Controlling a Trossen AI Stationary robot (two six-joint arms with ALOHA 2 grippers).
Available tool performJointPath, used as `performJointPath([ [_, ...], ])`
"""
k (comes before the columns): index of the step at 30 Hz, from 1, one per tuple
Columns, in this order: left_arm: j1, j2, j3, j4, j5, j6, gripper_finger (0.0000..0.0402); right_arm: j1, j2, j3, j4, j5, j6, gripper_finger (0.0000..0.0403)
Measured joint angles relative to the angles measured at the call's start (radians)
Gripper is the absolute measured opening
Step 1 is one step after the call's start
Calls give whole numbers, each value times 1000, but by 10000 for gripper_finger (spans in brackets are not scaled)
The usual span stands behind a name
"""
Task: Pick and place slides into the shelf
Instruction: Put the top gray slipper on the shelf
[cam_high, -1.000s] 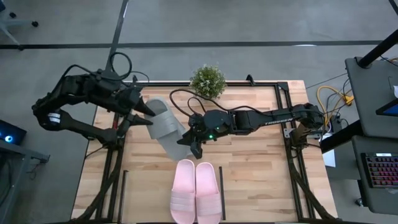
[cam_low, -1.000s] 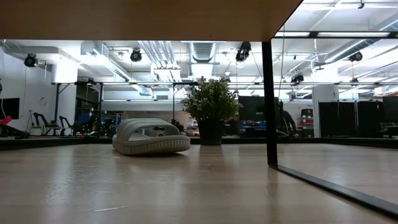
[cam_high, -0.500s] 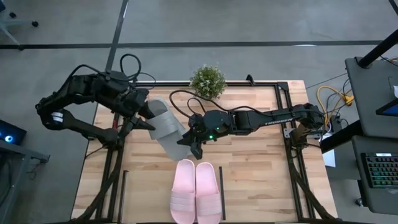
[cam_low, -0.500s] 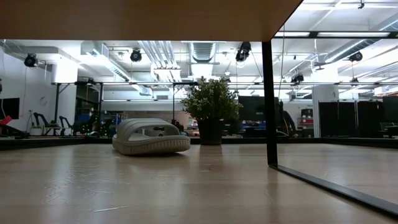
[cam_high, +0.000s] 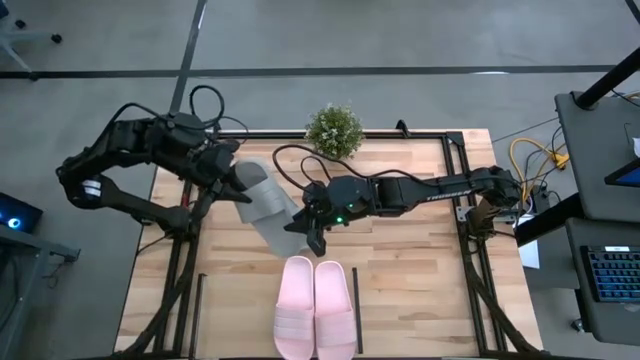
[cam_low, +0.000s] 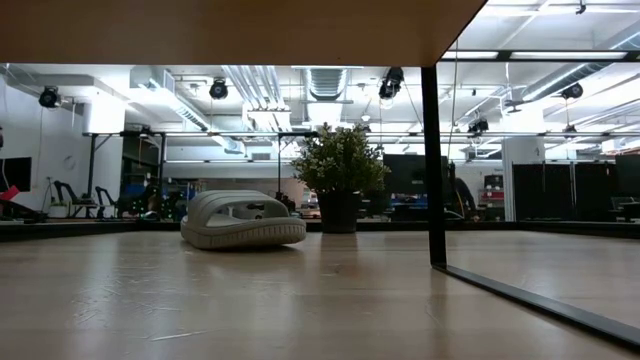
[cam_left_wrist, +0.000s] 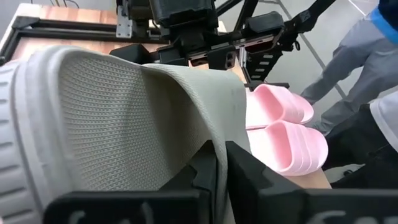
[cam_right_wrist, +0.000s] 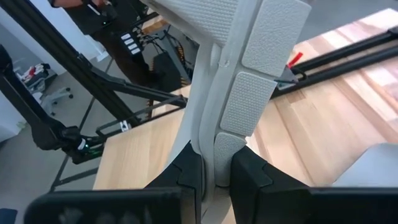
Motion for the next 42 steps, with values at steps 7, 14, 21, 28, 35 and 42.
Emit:
performJointPath([
  [7,0,-28,12,0,-3,-29,2,-1,0,26,5,1,-49,57],
  [14,0,-60,10,-13,-13,-76,1,-1,-9,30,-1,3,-50,164],
  [21,0,-74,13,-45,-14,-104,1,0,-29,30,-33,0,-50,201],
  [28,0,-86,12,-161,53,-174,0,-4,-91,30,-168,39,-57,192],
  [35,0,-60,6,-204,228,-218,0,-10,-139,28,-234,153,-91,187],
  [42,-3,-45,-34,-253,326,-229,0,-9,-151,28,-236,185,-95,187],
])
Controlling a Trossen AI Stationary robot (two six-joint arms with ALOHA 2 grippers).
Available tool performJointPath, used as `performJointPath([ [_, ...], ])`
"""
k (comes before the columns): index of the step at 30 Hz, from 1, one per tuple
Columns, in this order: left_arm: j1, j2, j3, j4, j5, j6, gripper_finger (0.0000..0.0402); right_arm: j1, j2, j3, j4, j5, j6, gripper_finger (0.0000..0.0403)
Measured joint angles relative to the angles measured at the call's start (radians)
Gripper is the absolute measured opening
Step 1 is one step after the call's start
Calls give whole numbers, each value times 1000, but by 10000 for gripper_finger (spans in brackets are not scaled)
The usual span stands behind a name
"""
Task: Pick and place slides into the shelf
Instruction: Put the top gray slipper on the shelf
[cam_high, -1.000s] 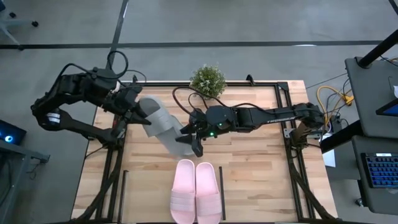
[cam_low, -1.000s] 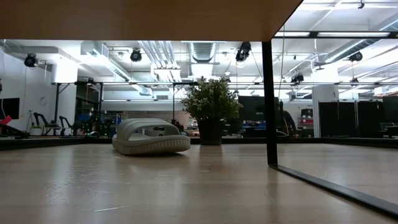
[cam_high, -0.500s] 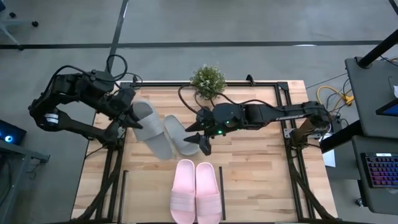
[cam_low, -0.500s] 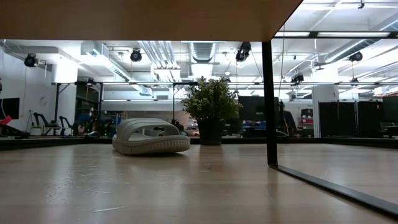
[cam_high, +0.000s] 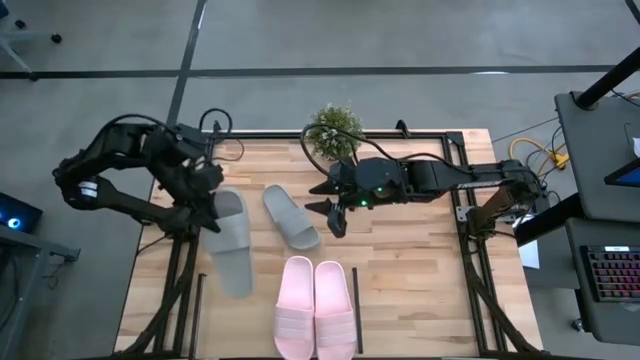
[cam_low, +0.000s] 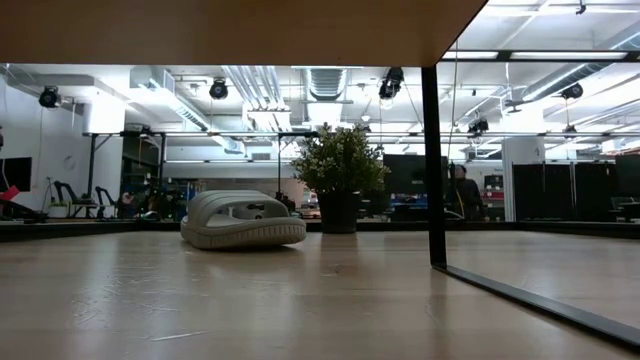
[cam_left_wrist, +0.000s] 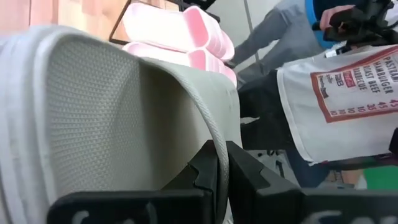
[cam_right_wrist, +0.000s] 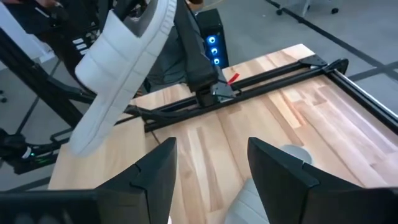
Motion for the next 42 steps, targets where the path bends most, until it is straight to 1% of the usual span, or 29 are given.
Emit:
performJointPath([
  [3,-8,-8,-36,30,-5,0,0,0,0,0,-4,3,0,187],
  [6,-27,-30,-94,145,-72,-2,0,0,0,-1,-22,31,2,187],
  [10,-61,-65,-188,291,-91,-34,0,0,0,-2,-47,53,4,187],
  [13,-80,-94,-251,331,-107,-46,0,0,0,-2,-47,56,4,187],
  [16,-113,-139,-321,360,-111,-101,0,0,0,-2,-47,76,12,187],
  [20,-153,-213,-401,366,-73,-208,0,-4,0,-4,-47,91,11,187],
  [23,-188,-244,-438,368,-38,-277,0,-8,0,-8,-47,106,12,187],
  [26,-222,-245,-451,368,-35,-297,0,-15,0,-12,-46,107,12,187],
  [30,-258,-217,-473,385,-15,-297,0,-24,0,-21,-45,107,29,187],
  [33,-285,-202,-522,458,23,-298,0,-26,0,-31,-44,107,45,187],
  [36,-307,-207,-559,517,30,-307,0,-26,0,-39,-43,107,48,187],
  [42,-346,-270,-665,805,24,-456,0,-26,1,-51,-44,107,66,187],
])
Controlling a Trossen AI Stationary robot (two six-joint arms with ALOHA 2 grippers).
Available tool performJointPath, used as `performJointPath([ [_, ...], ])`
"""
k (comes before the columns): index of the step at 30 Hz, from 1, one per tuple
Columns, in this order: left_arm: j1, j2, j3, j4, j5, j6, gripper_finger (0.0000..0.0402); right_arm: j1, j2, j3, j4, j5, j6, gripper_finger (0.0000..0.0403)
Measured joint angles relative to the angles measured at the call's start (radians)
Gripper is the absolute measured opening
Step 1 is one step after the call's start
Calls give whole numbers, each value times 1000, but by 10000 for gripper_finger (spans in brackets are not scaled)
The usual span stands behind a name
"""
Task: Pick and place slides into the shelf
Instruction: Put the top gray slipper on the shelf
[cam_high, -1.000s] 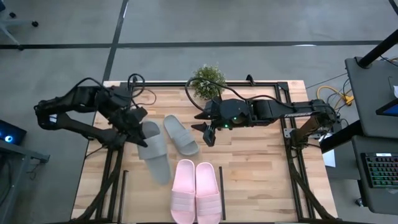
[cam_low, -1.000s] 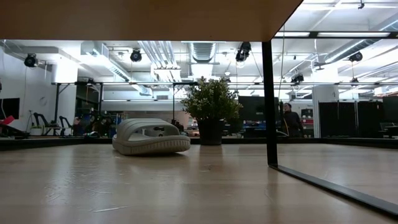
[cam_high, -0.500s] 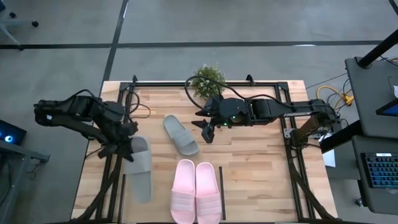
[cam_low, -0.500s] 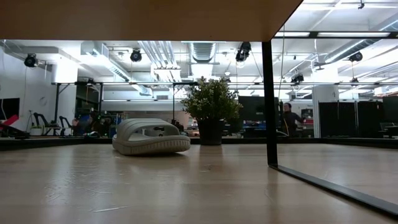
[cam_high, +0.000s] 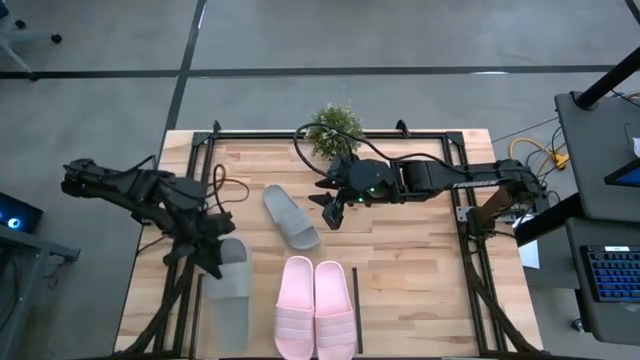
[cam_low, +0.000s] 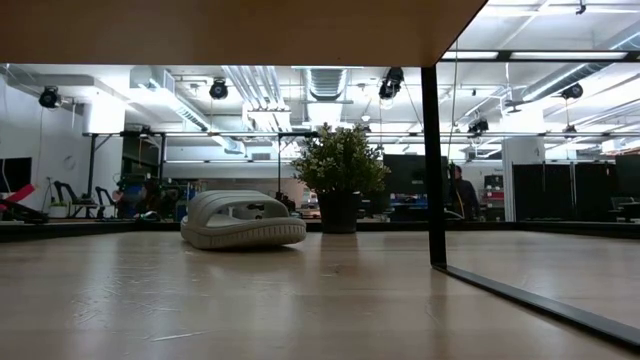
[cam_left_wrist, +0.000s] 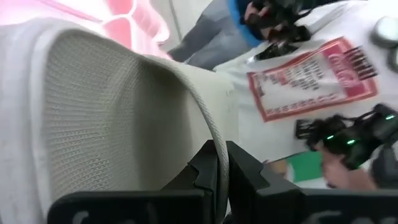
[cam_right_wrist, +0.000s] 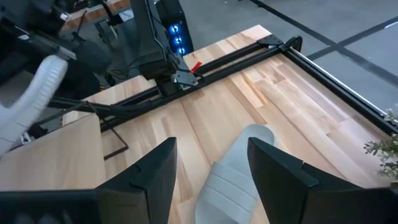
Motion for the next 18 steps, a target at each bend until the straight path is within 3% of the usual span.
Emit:
performJointPath([
  [7,-87,-33,-140,31,-26,-112,0,0,0,0,1,7,0,187],
  [13,-148,-34,-228,283,-28,-210,0,0,0,0,1,21,0,187],
  [18,-182,-34,-282,314,-39,-256,0,0,0,0,1,24,0,187],
])
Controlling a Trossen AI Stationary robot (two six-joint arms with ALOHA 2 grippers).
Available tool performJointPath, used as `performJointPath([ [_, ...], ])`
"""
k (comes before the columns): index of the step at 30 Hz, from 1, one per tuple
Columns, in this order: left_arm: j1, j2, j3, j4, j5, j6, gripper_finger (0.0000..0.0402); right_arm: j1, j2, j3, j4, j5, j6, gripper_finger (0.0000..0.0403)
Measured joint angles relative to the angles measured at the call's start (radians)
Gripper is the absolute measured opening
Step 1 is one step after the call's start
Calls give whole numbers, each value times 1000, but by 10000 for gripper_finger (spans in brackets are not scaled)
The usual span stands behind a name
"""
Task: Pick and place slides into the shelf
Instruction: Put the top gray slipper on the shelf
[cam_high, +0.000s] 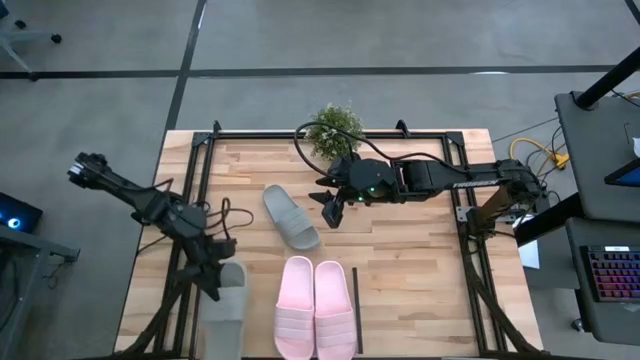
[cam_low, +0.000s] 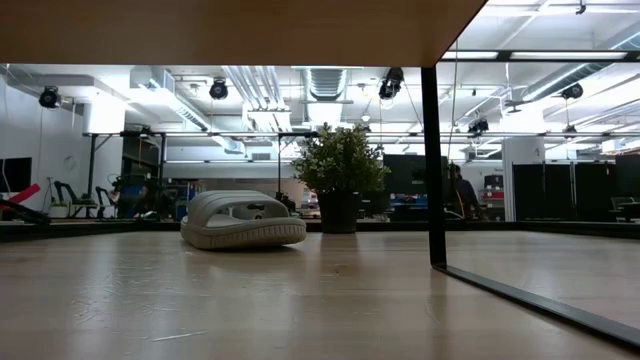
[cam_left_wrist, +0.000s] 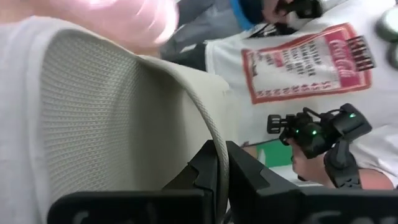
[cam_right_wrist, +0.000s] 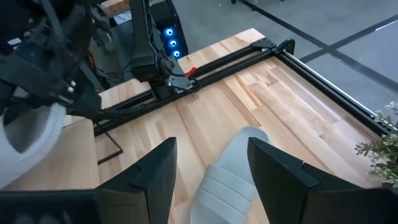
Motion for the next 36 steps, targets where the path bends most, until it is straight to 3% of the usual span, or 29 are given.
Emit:
performJointPath([
  [8,-26,-59,-97,87,-48,-31,0,0,0,-3,0,0,0,187],
  [18,-27,-160,-188,78,-72,-108,0,0,0,-3,0,0,-1,187],
  [36,-28,-171,-274,143,7,-209,2,0,0,-3,0,0,-4,187],
])
